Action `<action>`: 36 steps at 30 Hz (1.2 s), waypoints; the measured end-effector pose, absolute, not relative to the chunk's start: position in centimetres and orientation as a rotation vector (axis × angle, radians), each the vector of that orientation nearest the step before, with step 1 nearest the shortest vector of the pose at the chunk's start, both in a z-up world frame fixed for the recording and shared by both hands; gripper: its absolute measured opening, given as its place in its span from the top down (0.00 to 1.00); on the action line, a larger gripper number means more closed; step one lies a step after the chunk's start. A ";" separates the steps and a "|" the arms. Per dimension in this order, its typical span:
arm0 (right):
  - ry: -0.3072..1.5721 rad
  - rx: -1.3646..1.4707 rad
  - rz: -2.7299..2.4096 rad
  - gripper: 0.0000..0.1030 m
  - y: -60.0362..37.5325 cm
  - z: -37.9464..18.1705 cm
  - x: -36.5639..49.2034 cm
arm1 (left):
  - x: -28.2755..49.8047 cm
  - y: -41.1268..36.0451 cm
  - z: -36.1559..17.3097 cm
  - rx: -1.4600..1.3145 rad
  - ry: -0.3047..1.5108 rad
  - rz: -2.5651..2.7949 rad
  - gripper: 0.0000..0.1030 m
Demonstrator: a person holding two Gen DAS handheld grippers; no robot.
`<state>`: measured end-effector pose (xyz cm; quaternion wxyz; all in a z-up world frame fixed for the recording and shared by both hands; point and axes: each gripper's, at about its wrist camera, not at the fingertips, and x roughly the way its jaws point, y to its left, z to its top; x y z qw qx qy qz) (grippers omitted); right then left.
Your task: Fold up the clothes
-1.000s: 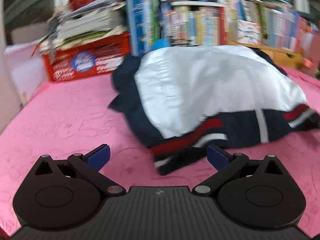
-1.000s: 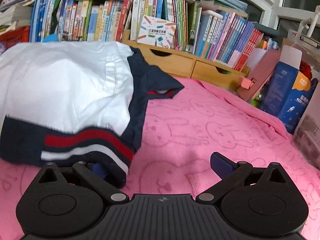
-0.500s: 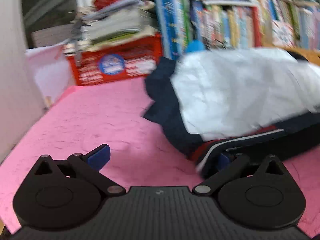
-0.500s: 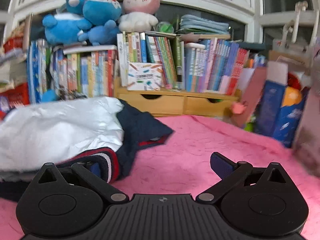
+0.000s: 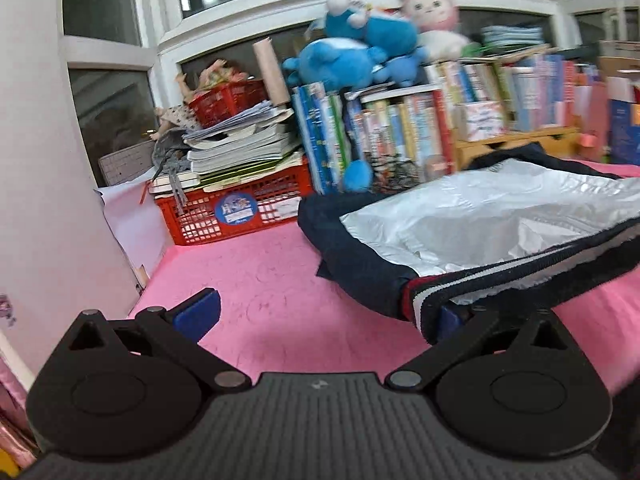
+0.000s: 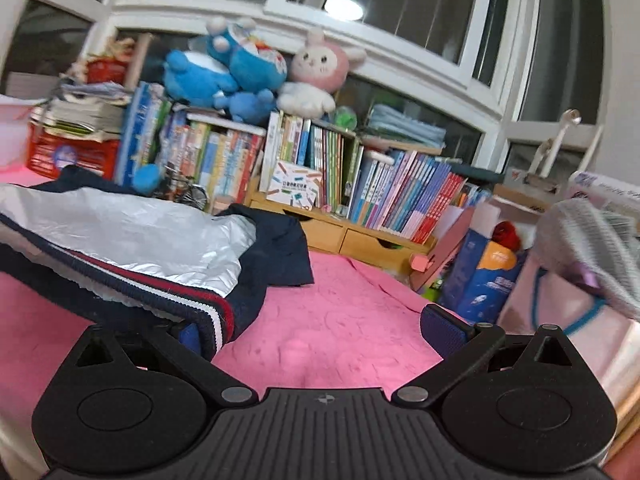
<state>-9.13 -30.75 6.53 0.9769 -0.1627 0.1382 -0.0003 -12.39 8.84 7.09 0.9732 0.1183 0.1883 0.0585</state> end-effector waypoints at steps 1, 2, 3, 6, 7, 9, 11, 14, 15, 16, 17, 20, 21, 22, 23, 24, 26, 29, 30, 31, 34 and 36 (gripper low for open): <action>0.275 -0.336 0.003 0.00 -30.9 6.8 -10.9 | -13.7 8.8 7.4 0.243 0.382 0.105 0.00; 0.276 -0.345 0.007 0.00 -31.0 7.1 -12.6 | -15.0 8.8 7.7 0.247 0.384 0.091 0.00; 0.277 -0.352 0.010 0.00 -31.2 7.3 -14.2 | -16.3 8.7 7.9 0.248 0.384 0.084 0.00; 0.285 -0.364 0.023 0.00 -31.7 7.7 -18.5 | -19.5 8.2 7.5 0.265 0.408 0.050 0.00; 0.300 -0.359 0.034 0.00 -32.0 7.6 -19.4 | -20.2 8.0 7.0 0.275 0.425 0.041 0.00; 0.375 -0.362 0.061 0.00 -31.9 6.1 -20.0 | -20.9 7.6 5.6 0.296 0.483 0.027 0.00; 0.458 -0.368 0.089 0.00 -31.8 4.2 -20.3 | -20.7 7.1 3.4 0.315 0.577 0.018 0.00; 0.590 -0.381 0.133 0.00 -30.8 0.2 -19.0 | -18.5 6.7 -0.7 0.324 0.734 -0.010 0.00; 0.631 -0.392 0.152 0.00 -30.2 -1.3 -18.1 | -17.3 6.6 -2.2 0.321 0.777 -0.033 0.00; 0.669 -0.406 0.173 0.00 -29.4 -2.8 -17.1 | -16.1 6.5 -3.7 0.317 0.818 -0.060 0.00; 0.707 -0.420 0.194 0.00 -28.7 -4.4 -16.1 | -14.6 6.3 -5.2 0.303 0.863 -0.074 0.00; 0.834 -0.511 0.211 0.02 -26.0 -8.4 -13.1 | -11.0 5.5 -8.8 0.306 1.015 -0.081 0.06; 0.844 -0.547 0.237 0.03 -25.8 -8.5 -13.3 | -11.2 5.6 -8.9 0.332 1.021 -0.098 0.06; 0.841 -0.576 0.278 0.03 -25.7 -8.1 -13.8 | -11.6 5.9 -8.8 0.362 1.017 -0.118 0.06; 0.838 -0.606 0.320 0.03 -25.7 -7.8 -14.2 | -12.1 6.1 -8.7 0.392 1.012 -0.138 0.05; 0.834 -0.636 0.361 0.03 -25.7 -7.5 -14.7 | -12.6 6.3 -8.6 0.421 1.008 -0.158 0.04; 0.809 -0.624 0.488 0.02 -26.6 -5.2 -15.7 | -14.0 8.0 -7.1 0.411 0.977 -0.188 0.04; 0.683 -0.546 0.657 0.00 -28.0 -0.3 -15.8 | -14.9 11.1 -3.2 0.362 0.894 -0.196 0.01; 0.611 -0.504 0.692 0.00 -28.1 1.4 -15.0 | -15.0 12.0 -1.5 0.346 0.848 -0.180 0.00; 0.539 -0.462 0.726 0.00 -28.2 3.0 -14.3 | -13.9 11.6 -0.7 0.330 0.804 -0.185 0.00; 0.344 -0.342 0.682 0.00 -26.7 6.1 -8.7 | -9.9 9.5 1.1 0.280 0.670 -0.214 0.00; 0.332 -0.303 0.574 0.00 -24.1 6.7 -2.0 | -7.2 8.1 2.3 0.247 0.581 -0.232 0.00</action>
